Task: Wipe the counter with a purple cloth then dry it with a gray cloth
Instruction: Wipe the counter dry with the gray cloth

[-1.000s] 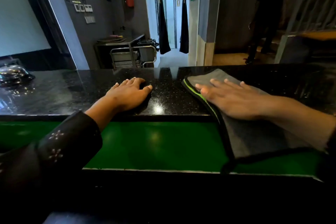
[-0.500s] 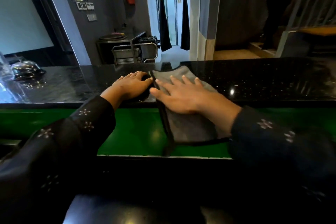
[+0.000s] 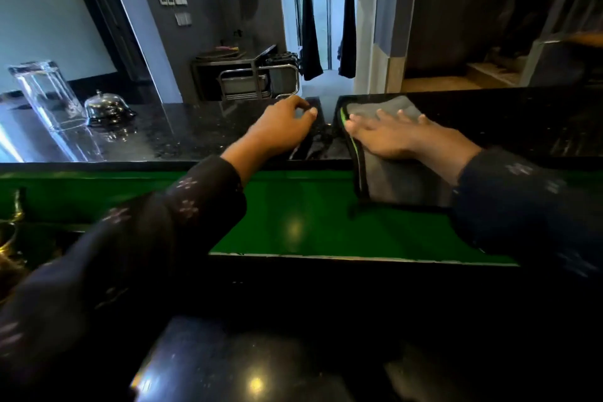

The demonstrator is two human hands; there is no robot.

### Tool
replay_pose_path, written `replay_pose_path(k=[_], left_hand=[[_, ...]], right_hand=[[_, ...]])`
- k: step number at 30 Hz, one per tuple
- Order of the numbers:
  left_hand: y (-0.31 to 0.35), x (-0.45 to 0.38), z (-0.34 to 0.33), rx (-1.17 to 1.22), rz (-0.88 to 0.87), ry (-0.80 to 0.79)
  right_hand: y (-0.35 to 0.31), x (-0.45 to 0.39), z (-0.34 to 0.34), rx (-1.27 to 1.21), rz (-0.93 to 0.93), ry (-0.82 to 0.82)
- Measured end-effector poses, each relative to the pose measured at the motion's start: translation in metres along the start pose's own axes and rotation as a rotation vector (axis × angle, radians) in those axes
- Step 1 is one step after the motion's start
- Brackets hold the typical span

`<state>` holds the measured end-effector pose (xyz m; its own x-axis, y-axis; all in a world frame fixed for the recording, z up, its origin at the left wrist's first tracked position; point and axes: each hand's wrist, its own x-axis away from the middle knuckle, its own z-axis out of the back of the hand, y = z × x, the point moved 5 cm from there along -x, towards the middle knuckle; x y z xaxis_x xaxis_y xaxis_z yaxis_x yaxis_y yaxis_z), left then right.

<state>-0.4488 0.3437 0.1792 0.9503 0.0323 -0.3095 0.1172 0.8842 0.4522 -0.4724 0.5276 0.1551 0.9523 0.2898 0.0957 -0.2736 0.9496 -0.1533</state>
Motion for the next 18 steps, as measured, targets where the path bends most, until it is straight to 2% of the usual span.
replay_pose_path(k=[2,4,7,10,14,18], left_hand=[[-0.02,0.014,0.02,-0.195,-0.079,-0.056],[-0.056,0.025,0.045,-0.251,-0.012,-0.117],[-0.116,0.033,0.08,-0.262,0.153,-0.109],[-0.156,0.039,0.089,-0.304,0.215,-0.144],[-0.17,0.039,0.081,-0.346,0.211,-0.133],[-0.177,0.037,0.082,-0.343,0.214,-0.135]], right_hand=[[-0.005,0.022,-0.009,0.041,0.093,0.045],[-0.004,0.037,-0.014,0.068,0.128,0.07],[-0.007,0.023,-0.009,0.04,0.065,0.045],[-0.028,-0.012,-0.006,0.001,-0.026,-0.001],[-0.09,-0.035,-0.008,-0.021,-0.024,0.004],[-0.169,-0.018,-0.027,0.006,0.181,-0.003]])
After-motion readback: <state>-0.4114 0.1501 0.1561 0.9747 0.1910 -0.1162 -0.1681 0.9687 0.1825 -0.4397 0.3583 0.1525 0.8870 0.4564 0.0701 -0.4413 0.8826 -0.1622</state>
